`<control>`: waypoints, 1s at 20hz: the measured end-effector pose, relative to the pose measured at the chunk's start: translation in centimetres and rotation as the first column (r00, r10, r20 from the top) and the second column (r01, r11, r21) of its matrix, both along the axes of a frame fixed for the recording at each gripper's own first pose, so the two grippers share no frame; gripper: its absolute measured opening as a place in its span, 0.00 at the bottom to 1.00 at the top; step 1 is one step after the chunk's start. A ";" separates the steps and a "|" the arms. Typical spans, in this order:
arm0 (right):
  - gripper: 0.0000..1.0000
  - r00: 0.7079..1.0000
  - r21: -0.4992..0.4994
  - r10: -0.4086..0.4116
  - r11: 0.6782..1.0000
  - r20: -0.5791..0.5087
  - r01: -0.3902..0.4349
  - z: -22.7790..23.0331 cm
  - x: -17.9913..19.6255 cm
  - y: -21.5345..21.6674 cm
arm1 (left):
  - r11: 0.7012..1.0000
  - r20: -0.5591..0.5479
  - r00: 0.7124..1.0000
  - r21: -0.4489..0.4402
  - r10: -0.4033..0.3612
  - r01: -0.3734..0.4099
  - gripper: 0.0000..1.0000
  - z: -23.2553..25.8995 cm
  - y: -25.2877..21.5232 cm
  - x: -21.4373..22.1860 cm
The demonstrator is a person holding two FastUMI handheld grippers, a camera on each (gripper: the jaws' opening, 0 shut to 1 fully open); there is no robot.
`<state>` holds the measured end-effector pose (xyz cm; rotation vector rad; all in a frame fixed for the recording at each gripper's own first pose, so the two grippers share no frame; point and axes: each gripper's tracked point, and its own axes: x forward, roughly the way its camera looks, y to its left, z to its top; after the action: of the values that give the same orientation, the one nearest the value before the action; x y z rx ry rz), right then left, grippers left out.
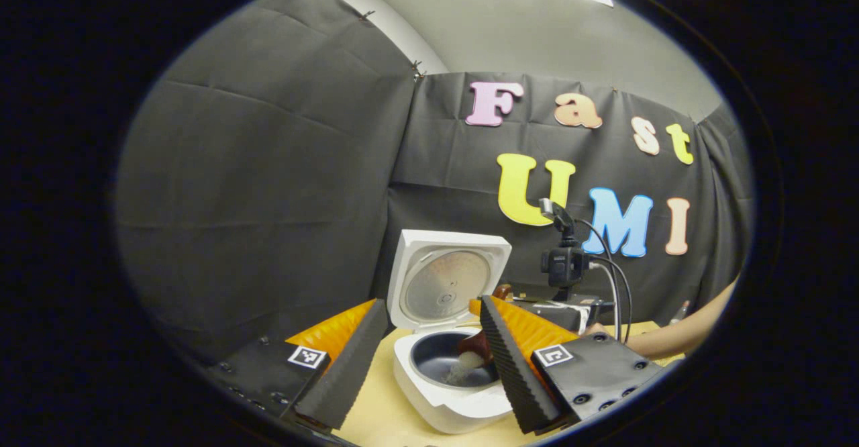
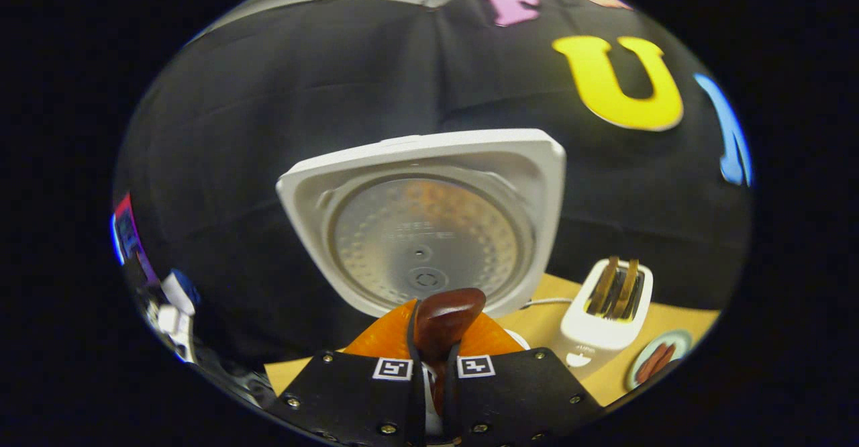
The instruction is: Close the left gripper, press the button to open the rice cooker; take a wooden spoon from the chopstick holder with the right hand, scoop a spoonful of rice and pour it into the rice cooker, then put the wooden spoon back into the chopstick holder.
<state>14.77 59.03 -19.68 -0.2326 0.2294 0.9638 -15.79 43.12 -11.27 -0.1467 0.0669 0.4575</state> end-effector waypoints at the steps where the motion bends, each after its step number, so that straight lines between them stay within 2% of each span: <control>1: 0.10 0.996 -0.038 0.048 0.998 0.075 -0.045 0.8 -1.1 0.2 | 1.000 -0.001 1.000 0.002 0.006 -0.006 0.97 0.0 0.2 -0.1; 3: 0.10 0.971 -0.105 0.125 0.989 0.202 -0.105 2.1 -3.1 0.2 | 1.000 0.003 1.000 0.002 0.017 -0.017 0.96 0.2 0.4 -0.4; 5: 0.10 0.947 -0.152 0.176 0.979 0.271 -0.138 2.7 -4.7 0.8 | 1.000 0.006 1.000 -0.005 0.024 -0.024 0.96 -0.2 0.5 -0.6; 6: 0.10 0.945 -0.150 0.183 0.978 0.271 -0.146 2.9 -5.0 0.7 | 1.000 0.007 1.000 -0.007 0.026 -0.026 0.97 -0.2 0.5 -0.6; 8: 0.10 0.962 -0.097 0.132 0.989 0.239 -0.111 3.4 -4.2 0.2 | 1.000 0.007 1.000 -0.008 0.026 -0.026 0.96 -0.2 0.2 -0.5; 11: 0.10 0.997 0.061 0.011 0.998 0.081 -0.016 4.5 -2.8 -1.1 | 1.000 0.006 1.000 0.004 0.021 -0.021 0.96 0.1 -0.1 -0.2; 13: 0.10 0.996 0.173 -0.048 0.983 -0.076 0.061 5.3 -1.1 -2.7 | 1.000 0.005 1.000 0.004 0.013 -0.013 0.97 0.2 -0.5 0.2; 15: 0.10 0.973 0.268 -0.099 0.951 -0.209 0.154 5.9 0.3 -4.9 | 1.000 0.007 1.000 -0.003 -0.001 0.001 0.97 0.3 -1.3 0.6; 17: 0.10 0.935 0.344 -0.127 0.906 -0.333 0.246 6.6 1.1 -6.9 | 1.000 0.006 1.000 0.002 -0.018 0.018 0.97 0.4 -2.2 1.3; 20: 0.10 0.883 0.419 -0.141 0.839 -0.449 0.347 6.5 2.0 -10.1 | 0.999 0.005 0.999 0.007 -0.045 0.045 0.96 0.9 -3.6 2.5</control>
<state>16.74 48.90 -13.23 0.4668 0.3737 0.7677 -13.27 39.54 -10.36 -0.1398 0.0634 0.4124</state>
